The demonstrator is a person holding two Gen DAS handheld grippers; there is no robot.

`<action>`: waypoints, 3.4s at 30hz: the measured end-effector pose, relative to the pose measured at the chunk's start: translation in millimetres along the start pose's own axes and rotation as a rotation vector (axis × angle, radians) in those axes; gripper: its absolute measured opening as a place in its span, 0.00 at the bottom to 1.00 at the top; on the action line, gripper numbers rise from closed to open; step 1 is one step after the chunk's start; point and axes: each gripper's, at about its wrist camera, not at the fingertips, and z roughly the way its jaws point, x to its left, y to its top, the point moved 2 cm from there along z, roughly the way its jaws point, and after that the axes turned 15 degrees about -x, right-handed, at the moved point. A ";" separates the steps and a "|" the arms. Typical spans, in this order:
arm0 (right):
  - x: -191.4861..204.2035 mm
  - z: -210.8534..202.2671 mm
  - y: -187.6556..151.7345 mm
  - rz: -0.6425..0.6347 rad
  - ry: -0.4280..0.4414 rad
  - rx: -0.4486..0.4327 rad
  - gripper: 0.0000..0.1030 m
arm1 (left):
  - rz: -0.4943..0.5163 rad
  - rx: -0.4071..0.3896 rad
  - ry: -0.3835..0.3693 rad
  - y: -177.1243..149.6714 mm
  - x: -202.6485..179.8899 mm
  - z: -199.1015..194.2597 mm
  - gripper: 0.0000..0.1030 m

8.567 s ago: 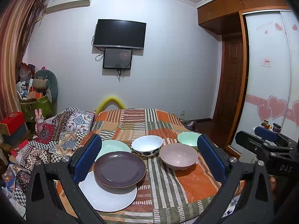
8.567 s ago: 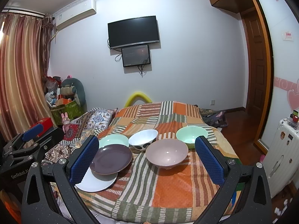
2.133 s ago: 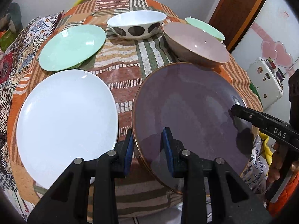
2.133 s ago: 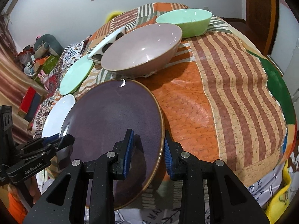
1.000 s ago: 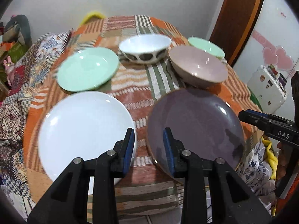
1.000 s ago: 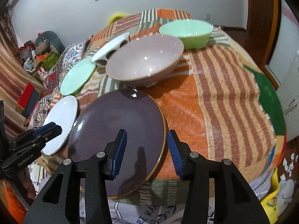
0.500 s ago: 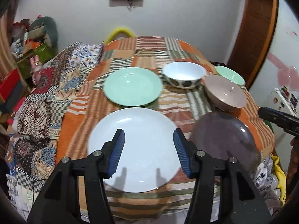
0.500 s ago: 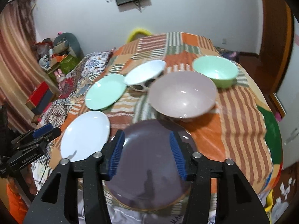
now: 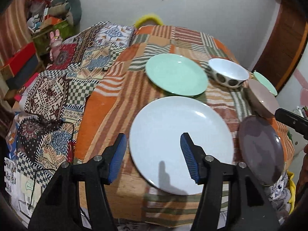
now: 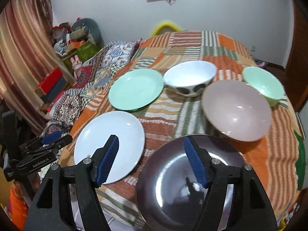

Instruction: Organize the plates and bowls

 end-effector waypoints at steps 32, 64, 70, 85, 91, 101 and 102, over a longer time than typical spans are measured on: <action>11.4 107.1 -35.2 0.000 0.006 0.267 0.19 | -0.115 0.099 -0.095 -31.7 42.1 58.7 0.22; 17.8 60.6 -16.6 0.054 0.025 0.156 0.22 | -0.137 0.020 -0.090 -0.8 22.4 14.3 0.19; 11.2 38.2 -9.5 0.059 0.019 0.107 0.22 | -0.111 -0.009 -0.107 7.8 3.8 -3.3 0.19; -30.1 -18.3 -13.9 0.121 -0.024 0.036 0.22 | -0.047 -0.013 -0.166 11.0 -56.8 -27.8 0.19; -50.2 -36.4 -23.3 0.160 -0.055 0.029 0.22 | -0.006 0.004 -0.196 7.5 -86.4 -28.0 0.19; -83.6 -57.5 -39.2 0.215 -0.110 0.026 0.22 | 0.032 0.065 -0.242 -5.8 -128.9 -18.7 0.19; -85.7 -58.4 -41.7 0.221 -0.116 0.029 0.22 | 0.034 0.072 -0.243 -7.4 -131.7 -17.3 0.19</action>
